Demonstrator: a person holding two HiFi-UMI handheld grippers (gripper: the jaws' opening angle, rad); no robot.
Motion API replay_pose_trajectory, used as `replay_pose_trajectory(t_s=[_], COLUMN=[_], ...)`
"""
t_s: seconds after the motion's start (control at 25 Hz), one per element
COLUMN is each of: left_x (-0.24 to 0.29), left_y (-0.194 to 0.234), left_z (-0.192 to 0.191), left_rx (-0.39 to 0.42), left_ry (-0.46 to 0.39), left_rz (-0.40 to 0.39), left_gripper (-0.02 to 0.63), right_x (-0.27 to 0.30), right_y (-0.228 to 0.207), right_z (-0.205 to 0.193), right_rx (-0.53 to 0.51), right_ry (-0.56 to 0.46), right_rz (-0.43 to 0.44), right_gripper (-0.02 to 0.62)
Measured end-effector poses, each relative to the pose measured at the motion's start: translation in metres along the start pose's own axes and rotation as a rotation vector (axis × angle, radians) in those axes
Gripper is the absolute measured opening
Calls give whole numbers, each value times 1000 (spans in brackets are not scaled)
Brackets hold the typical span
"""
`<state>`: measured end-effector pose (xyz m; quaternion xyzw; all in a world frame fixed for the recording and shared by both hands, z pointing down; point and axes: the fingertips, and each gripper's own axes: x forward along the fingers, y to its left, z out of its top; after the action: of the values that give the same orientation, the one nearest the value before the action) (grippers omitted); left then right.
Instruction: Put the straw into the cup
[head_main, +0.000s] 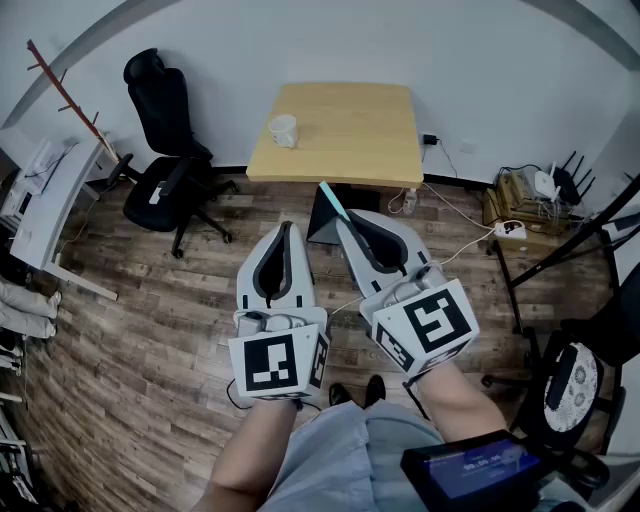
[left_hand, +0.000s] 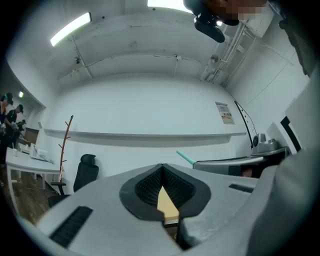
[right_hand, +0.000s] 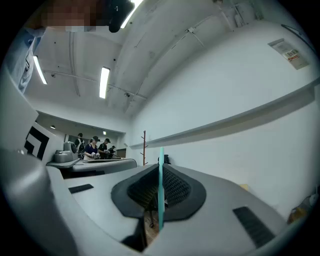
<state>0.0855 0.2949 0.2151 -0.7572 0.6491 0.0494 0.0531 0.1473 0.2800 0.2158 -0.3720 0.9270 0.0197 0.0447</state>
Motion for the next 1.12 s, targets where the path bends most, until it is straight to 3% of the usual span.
replay_pose_trajectory(t_s=[0.84,1.12], left_x=[-4,15], left_y=[49,60], left_z=[9,-2], left_rx=[-14,-15], left_ry=[-34,-22], left_rz=[-34,-33], left_gripper=[-2,-2], right_x=[34,54], right_y=[26,12], right_z=[9,2], right_rx=[-6,0], right_ry=[-4,5], right_rz=[-44,-53], right_gripper=[18,18])
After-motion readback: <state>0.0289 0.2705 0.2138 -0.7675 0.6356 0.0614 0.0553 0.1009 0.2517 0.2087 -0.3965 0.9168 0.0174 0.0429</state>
